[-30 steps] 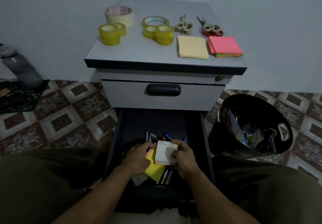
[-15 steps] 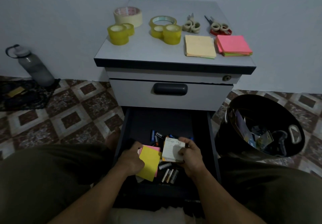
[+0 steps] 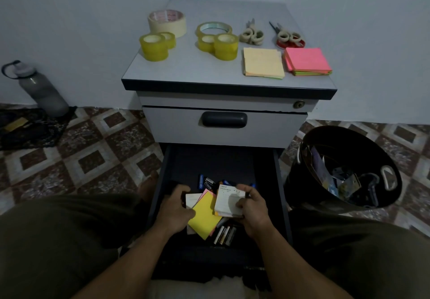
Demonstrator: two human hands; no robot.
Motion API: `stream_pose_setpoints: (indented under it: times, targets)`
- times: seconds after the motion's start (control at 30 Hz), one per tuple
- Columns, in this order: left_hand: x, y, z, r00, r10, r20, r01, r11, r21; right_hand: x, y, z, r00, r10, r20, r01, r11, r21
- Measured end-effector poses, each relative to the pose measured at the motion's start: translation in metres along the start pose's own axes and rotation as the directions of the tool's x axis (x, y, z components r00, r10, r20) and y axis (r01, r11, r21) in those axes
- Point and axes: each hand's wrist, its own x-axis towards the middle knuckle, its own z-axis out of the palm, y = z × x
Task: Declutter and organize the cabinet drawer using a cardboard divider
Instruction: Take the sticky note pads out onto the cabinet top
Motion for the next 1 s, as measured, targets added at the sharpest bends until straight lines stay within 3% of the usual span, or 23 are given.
stream_pose_setpoints:
  times: [0.2,0.47,0.57,0.63,0.9,1.0]
  targets:
    - [0.003,0.001,0.007,0.999,-0.028,0.031,0.032,0.989,-0.141,0.002,0.0,0.004,1.0,0.004,0.007,-0.003,1.0,-0.025]
    - [0.01,0.002,0.012,0.984,-0.003,0.177,0.031,0.988,-0.152,0.001,0.005,0.011,0.995,-0.007,0.098,0.0,0.997,0.071]
    - [0.011,0.003,0.013,0.977,-0.013,0.215,0.054,0.982,-0.183,0.004,0.006,0.012,0.998,-0.021,0.058,0.016,0.996,0.087]
    - [0.013,0.001,0.013,0.978,-0.036,0.206,0.09,0.963,-0.255,0.005,0.004,0.011,0.999,-0.03,0.022,0.027,0.993,0.111]
    - [0.014,0.009,0.01,0.953,-0.063,0.298,0.212,0.839,-0.501,0.002,-0.004,0.009,0.994,0.016,0.11,-0.036,0.983,0.179]
    - [0.014,0.013,0.006,0.936,-0.073,0.344,0.255,0.815,-0.521,0.003,-0.006,0.008,0.993,0.009,0.119,-0.03,0.984,0.178]
